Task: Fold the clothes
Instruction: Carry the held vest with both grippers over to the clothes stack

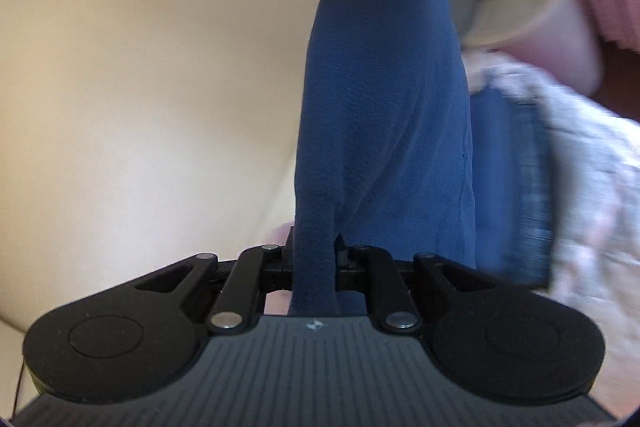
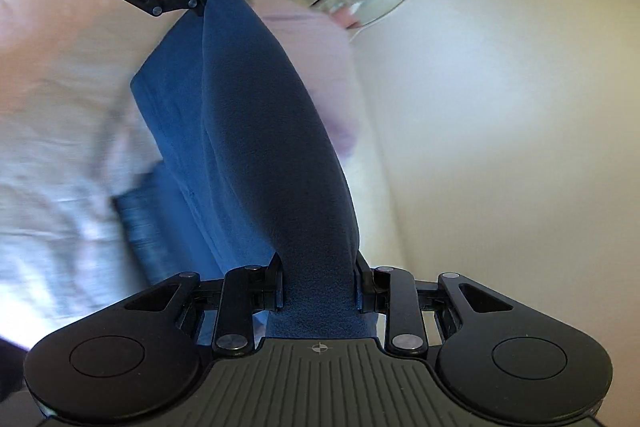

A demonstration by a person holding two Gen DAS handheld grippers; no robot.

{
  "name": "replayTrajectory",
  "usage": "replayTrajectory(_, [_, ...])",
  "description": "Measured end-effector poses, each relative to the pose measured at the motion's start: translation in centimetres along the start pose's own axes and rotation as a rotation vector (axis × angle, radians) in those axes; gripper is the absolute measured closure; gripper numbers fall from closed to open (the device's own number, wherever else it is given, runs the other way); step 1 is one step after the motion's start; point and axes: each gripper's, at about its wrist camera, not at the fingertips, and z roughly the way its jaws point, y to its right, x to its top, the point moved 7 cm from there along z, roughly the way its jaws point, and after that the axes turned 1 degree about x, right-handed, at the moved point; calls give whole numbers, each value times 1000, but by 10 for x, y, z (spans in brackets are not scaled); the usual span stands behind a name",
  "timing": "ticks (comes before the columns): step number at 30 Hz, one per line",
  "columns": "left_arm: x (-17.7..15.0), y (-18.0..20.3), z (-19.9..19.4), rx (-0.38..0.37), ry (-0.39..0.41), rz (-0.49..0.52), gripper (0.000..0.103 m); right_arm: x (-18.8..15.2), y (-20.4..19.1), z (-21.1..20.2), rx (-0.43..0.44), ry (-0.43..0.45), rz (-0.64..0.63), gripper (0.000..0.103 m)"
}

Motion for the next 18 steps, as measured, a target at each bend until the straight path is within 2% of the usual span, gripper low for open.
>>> replayTrajectory(8, [21, -16, 167, 64, -117, -21, 92, -52, 39, 140, -27, 96, -37, 73])
replayTrajectory(10, [12, 39, 190, 2, -162, 19, 92, -65, 48, 175, -32, 119, -46, 73])
replayTrajectory(12, [2, 97, 211, -66, -208, 62, 90, -101, 3, 202, 62, 73, -65, 73])
replayTrajectory(15, [-1, 124, 215, -2, -210, 73, 91, -139, -50, 218, 185, 21, -100, 72])
replayTrajectory(18, [0, 124, 212, 38, -207, 24, 89, -149, -50, 202, 149, 65, -72, 65])
